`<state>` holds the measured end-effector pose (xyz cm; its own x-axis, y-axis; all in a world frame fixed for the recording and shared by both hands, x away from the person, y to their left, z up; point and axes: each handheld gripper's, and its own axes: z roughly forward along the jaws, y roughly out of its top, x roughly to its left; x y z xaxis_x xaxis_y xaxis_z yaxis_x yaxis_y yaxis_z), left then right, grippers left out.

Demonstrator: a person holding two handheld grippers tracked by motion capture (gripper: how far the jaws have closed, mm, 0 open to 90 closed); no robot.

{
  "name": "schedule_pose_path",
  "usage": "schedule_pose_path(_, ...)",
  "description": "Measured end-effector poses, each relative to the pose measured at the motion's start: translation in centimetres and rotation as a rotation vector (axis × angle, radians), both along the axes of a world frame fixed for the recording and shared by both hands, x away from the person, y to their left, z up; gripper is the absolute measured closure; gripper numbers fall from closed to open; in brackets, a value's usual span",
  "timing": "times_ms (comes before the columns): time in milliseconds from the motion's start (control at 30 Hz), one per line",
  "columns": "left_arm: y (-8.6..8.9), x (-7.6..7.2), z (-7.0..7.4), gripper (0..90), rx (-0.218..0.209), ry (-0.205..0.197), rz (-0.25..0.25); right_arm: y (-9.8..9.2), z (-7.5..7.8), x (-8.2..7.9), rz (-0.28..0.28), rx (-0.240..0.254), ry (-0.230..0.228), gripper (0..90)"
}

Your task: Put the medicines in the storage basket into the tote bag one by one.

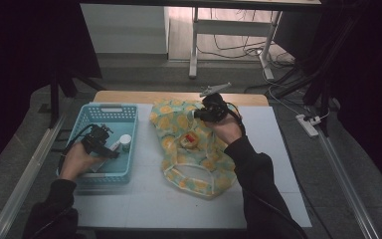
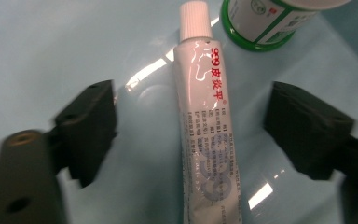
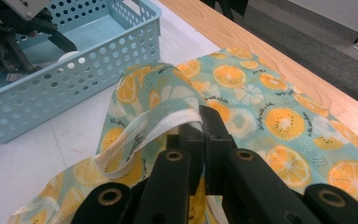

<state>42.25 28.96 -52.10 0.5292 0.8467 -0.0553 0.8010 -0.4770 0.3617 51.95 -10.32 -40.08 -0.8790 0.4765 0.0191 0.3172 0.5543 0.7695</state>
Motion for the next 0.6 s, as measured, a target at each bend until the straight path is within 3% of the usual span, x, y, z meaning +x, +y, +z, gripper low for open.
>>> schedule_pose_path(267, 0.41, -0.26, 0.24, 53.3, -0.014, -0.009, 0.022, -0.03, 0.03, -0.01, 0.000, 0.001, -0.001, 88.5)
schedule_pose_path(600, 0.47, -0.34, 0.34, 69.3, -0.013, -0.004, 0.040, 0.00, 0.07, -0.06, 0.000, 0.001, -0.004, 88.6)
